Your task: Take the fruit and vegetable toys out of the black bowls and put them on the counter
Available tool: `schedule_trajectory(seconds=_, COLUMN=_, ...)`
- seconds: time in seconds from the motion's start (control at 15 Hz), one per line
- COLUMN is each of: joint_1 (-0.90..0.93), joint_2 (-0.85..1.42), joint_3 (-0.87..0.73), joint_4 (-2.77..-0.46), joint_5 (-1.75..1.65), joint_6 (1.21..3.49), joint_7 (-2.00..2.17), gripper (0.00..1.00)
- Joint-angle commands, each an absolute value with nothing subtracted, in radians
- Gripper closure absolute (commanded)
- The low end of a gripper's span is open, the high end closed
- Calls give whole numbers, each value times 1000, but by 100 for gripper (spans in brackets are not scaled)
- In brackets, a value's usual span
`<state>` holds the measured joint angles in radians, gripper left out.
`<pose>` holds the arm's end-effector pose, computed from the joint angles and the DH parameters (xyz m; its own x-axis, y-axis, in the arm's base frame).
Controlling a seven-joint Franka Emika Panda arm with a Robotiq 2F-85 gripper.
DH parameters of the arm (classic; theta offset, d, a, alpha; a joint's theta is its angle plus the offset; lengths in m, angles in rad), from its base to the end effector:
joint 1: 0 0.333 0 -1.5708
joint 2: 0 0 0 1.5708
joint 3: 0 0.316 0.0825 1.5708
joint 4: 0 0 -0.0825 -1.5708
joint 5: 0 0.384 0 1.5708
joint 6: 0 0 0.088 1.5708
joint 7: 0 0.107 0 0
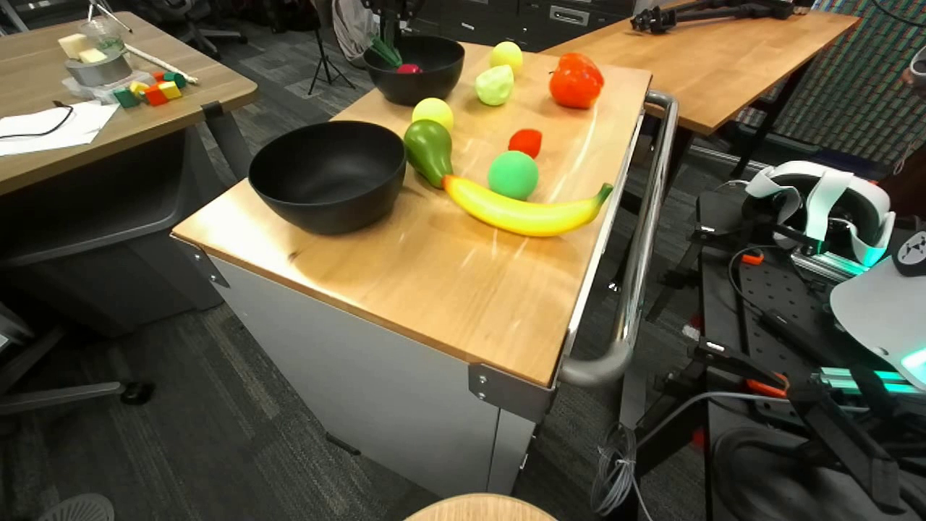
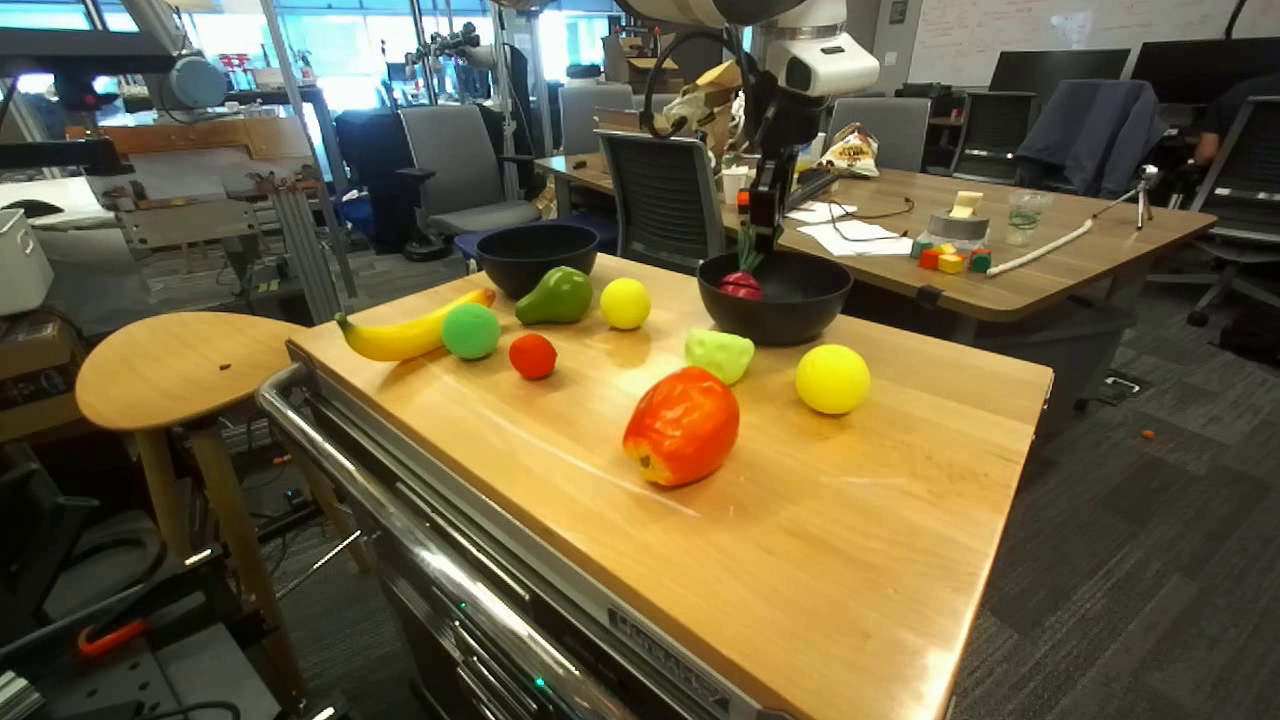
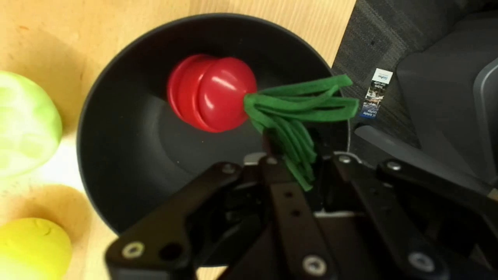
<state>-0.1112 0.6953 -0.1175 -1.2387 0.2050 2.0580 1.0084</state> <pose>0.7423 -0.1377 0.3709 0.2800 -0.9595 -0.0320 -0.9479 -0.2710 -0.1676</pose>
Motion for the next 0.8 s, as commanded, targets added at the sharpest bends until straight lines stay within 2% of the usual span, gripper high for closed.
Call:
schedule_trajectory(seconds=0.0, joint_1=-125, joint_2=707, joint_3=-114, joint_4=-1174, joint_5=225, joint_6=1976, joint_7=1026, gripper=100)
schedule_trajectory(seconds=0.73, joint_1=-270, joint_2=427, joint_3=-89, joint_4=-1297, joint_5=412, joint_6=1780, joint_7=813, gripper=99)
